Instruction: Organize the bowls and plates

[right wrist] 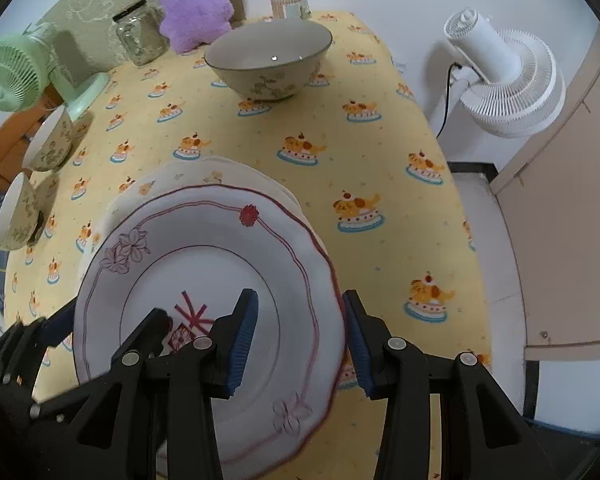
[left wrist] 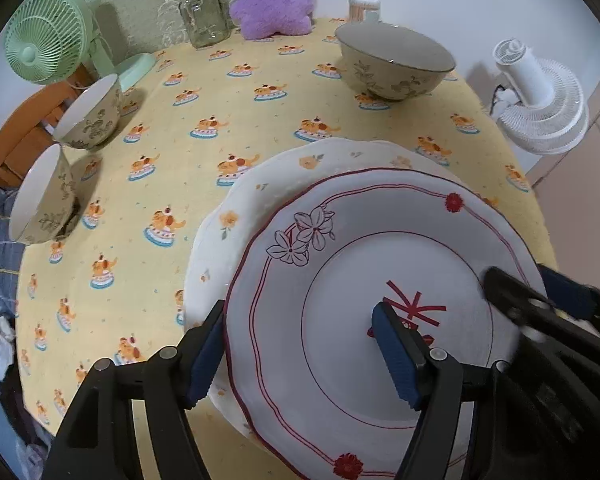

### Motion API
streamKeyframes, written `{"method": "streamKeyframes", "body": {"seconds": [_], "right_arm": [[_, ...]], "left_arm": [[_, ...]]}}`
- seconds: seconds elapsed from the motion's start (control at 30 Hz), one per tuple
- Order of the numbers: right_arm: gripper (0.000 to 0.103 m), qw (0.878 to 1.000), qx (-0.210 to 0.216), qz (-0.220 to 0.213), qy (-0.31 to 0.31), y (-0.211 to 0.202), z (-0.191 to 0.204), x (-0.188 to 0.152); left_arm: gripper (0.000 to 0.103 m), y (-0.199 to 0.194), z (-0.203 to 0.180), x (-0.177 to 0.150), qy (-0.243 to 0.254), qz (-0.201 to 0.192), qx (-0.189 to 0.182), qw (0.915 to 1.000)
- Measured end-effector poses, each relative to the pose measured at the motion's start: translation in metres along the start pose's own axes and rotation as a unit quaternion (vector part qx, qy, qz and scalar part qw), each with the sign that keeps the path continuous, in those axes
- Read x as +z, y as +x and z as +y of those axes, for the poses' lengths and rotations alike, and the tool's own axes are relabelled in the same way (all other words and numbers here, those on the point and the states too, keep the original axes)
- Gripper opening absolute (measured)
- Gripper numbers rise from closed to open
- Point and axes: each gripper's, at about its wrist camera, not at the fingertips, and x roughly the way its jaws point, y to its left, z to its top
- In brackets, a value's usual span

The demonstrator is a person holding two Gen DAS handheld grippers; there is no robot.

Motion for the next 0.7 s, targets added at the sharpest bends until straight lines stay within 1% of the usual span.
{"method": "streamKeyframes", "body": {"seconds": [0.03, 0.1, 0.17, 0.23, 0.33, 0.37, 0.4, 0.47, 0.6, 0.7], "right_arm": [[0.047, 1.000, 0.004, 0.001, -0.005, -0.004, 0.000, -0.001], [0.047, 1.000, 0.012, 0.000, -0.009, -0.010, -0.001, -0.004], [0.047, 1.000, 0.012, 0.004, -0.009, -0.011, -0.003, -0.006], [0.046, 1.000, 0.012, 0.019, -0.014, -0.007, -0.004, -0.009], [0.041, 0.999, 0.022, 0.025, -0.017, -0.005, -0.004, -0.016], [0.036, 0.999, 0.025, 0.024, -0.020, -0.005, -0.003, -0.017], [0.034, 0.999, 0.029, 0.023, -0.027, -0.005, -0.001, -0.018], [0.033, 0.999, 0.018, 0.020, -0.041, -0.005, 0.005, -0.019], [0.033, 0.998, 0.021, 0.019, -0.050, -0.003, 0.009, -0.015], [0.033, 0.998, 0.011, 0.015, -0.067, 0.000, 0.016, -0.008]], "left_arm": [[0.074, 0.001, -0.001, 0.000, 0.004, 0.000, 0.012, 0.9999], [0.074, 0.002, -0.001, -0.001, 0.007, 0.000, 0.021, 0.9998], [0.074, 0.002, 0.000, -0.002, 0.008, -0.001, 0.021, 0.9998], [0.074, 0.002, 0.001, -0.001, 0.003, -0.001, 0.019, 0.9998], [0.074, 0.002, 0.001, 0.000, 0.000, 0.000, 0.022, 0.9998], [0.074, 0.002, 0.001, 0.000, 0.001, 0.000, 0.024, 0.9997], [0.074, 0.003, 0.000, 0.000, 0.001, 0.001, 0.026, 0.9997], [0.074, 0.003, 0.001, 0.000, 0.000, 0.002, 0.026, 0.9997], [0.074, 0.002, 0.006, 0.000, -0.008, 0.008, 0.027, 0.9996], [0.073, -0.004, 0.010, -0.001, -0.019, 0.003, 0.026, 0.9995]]}}
